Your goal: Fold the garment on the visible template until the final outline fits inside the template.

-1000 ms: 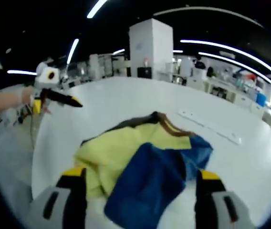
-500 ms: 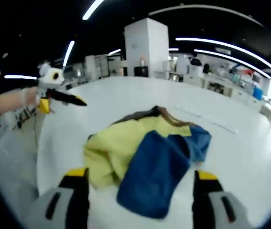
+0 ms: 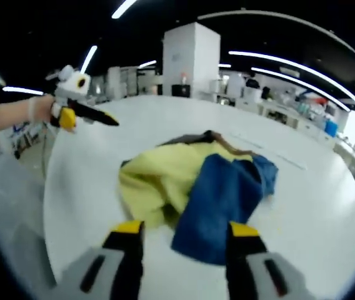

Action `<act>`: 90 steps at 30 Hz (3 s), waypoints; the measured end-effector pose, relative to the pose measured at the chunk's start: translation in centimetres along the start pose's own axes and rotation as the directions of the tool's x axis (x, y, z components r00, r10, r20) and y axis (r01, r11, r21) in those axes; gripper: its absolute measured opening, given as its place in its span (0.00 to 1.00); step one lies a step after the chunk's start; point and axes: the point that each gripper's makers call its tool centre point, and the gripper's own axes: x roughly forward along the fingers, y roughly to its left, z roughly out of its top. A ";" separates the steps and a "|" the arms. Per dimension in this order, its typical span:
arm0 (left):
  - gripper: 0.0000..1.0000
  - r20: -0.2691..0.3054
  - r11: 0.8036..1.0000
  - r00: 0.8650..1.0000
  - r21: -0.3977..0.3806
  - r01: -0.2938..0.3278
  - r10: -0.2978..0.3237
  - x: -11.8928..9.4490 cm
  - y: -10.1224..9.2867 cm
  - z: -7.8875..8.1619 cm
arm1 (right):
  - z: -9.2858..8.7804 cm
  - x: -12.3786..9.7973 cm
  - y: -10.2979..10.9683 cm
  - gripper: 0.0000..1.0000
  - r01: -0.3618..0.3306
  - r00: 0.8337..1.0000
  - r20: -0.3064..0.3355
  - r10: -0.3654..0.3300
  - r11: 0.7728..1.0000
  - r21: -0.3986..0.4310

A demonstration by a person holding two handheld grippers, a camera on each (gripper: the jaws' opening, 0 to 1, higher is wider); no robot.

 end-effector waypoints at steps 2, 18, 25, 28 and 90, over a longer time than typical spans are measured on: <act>0.88 0.001 1.000 1.000 -0.002 0.001 -0.001 0.0 0.0 -0.1 | -0.1 -0.1 0.1 0.36 0.003 1.000 0.002 -0.003 1.000 -0.011; 0.86 -0.003 1.000 1.000 -0.028 0.005 -0.005 -0.1 -0.2 -0.9 | -3.2 1.6 0.2 0.15 -0.016 0.993 -0.118 0.006 0.996 -0.086; 0.86 -0.002 0.999 1.000 -0.037 0.005 -0.005 -0.1 -0.2 -1.1 | -4.2 1.9 0.0 0.08 -0.017 0.988 -0.156 0.001 0.994 -0.104; 0.86 -0.005 0.999 1.000 -0.039 0.005 -0.006 0.0 -0.3 -1.2 | -4.1 1.9 0.0 0.06 -0.012 0.989 -0.148 -0.002 0.995 -0.098; 0.83 -0.035 0.998 0.999 -0.056 0.021 -0.023 2.2 -0.3 -1.4 | -5.6 -16.5 -24.3 0.00 0.458 0.884 -0.107 -0.455 0.798 0.393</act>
